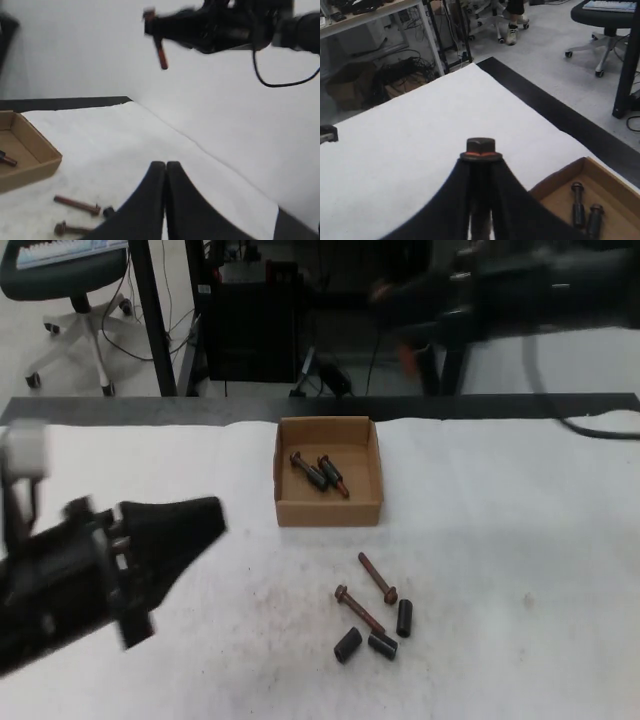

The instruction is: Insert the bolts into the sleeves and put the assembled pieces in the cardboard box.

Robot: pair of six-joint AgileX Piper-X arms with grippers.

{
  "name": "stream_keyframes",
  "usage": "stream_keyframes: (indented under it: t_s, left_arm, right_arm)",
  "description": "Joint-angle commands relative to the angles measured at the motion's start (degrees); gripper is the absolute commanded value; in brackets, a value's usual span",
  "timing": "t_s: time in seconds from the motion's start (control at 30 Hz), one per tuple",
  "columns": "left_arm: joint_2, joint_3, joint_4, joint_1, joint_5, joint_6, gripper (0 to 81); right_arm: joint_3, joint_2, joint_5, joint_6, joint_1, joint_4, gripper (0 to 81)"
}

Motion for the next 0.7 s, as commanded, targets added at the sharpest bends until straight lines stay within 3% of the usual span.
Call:
stream_keyframes:
  t_s: [0.0,0.1,0.33,0.5,0.6,0.67]
  left_arm:
    - [2.1,-9.9,23.4,-5.1,-2.2,9.1,0.3]
    - [7.5,-16.7,36.2,-10.4,-2.6,12.3,0.3]
    - [24.9,-29.8,47.0,-22.5,-5.1,12.9,0.3]
    - [37.0,-36.5,57.0,-27.5,-9.3,18.3,0.2]
    - [43.3,-40.1,59.5,-28.6,-9.4,20.5,8.5]
    - [46.5,-42.8,62.2,-28.7,-10.6,21.5,18.8]
  right_arm:
    - [2.4,-4.1,-1.5,0.7,-1.9,0.1,0.8]
    - [7.3,-9.5,-1.5,1.3,-4.0,0.1,0.8]
    - [13.8,-16.2,1.6,3.2,-4.4,5.8,0.8]
    - [14.3,-18.7,1.1,3.2,-4.4,7.9,0.8]
    - [14.3,-20.1,1.1,3.2,-4.4,7.9,0.8]
    - [14.3,-21.1,1.1,3.2,-4.4,8.6,0.8]
